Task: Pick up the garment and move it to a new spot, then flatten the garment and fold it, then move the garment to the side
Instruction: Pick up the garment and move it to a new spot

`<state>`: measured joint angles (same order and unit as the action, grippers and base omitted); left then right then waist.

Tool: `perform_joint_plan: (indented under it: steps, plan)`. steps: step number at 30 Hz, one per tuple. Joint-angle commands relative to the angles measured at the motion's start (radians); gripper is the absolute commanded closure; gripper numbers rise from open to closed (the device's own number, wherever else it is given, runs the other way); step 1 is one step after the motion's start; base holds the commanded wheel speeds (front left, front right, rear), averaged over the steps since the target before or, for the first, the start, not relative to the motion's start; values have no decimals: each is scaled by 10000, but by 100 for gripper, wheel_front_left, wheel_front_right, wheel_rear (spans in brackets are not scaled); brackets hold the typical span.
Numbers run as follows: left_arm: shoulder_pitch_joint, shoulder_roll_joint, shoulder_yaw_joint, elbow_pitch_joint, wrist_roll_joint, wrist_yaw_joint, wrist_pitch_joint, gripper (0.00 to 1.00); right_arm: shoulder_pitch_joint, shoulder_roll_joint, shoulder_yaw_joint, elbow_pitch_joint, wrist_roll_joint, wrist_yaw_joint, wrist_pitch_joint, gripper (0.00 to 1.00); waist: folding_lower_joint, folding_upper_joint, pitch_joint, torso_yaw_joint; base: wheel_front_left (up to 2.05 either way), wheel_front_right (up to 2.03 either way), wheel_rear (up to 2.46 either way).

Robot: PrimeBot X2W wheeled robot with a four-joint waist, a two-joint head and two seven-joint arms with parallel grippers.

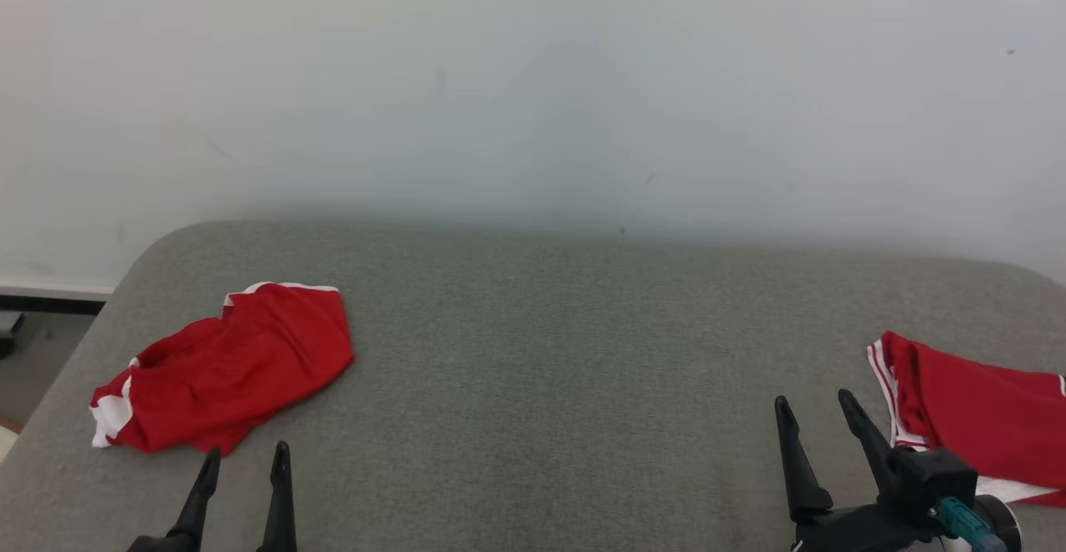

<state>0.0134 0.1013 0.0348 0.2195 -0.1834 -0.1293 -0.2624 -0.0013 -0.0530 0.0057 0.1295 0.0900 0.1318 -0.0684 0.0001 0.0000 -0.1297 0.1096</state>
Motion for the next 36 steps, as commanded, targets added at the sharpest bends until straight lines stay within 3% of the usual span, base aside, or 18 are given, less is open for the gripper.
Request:
perform_joint_plan:
  steps: [1, 10, 18, 29, 36]
  plan:
    - [-153, 114, 17, 45, -18, -9, -19, 0, 18, 31, 79, 47, 129, -24, -55, 0, -1, 0, 63, 1005, 0, 0, 0]
    - [-86, 136, 448, 5, 96, 8, -19, 0, -203, 32, 663, 417, 733, -24, -403, 0, -1, 0, 91, 2492, 0, 0, 0]
    - [64, 69, 601, -233, 310, 11, -19, 0, -338, 31, 765, 741, 929, -25, -640, 0, -1, 0, 142, 3126, 0, 0, 0]
    - [-388, 49, 401, 418, 268, -4, -19, 0, -434, 32, 792, 920, 888, -25, -730, 0, -1, 0, 161, 3258, 0, 0, 0]
    - [-2125, 429, -1213, 2288, -48, -10, 918, 0, -315, 26, 718, 672, 829, -25, -645, 0, -1, 0, 401, 3089, 0, 0, 0]
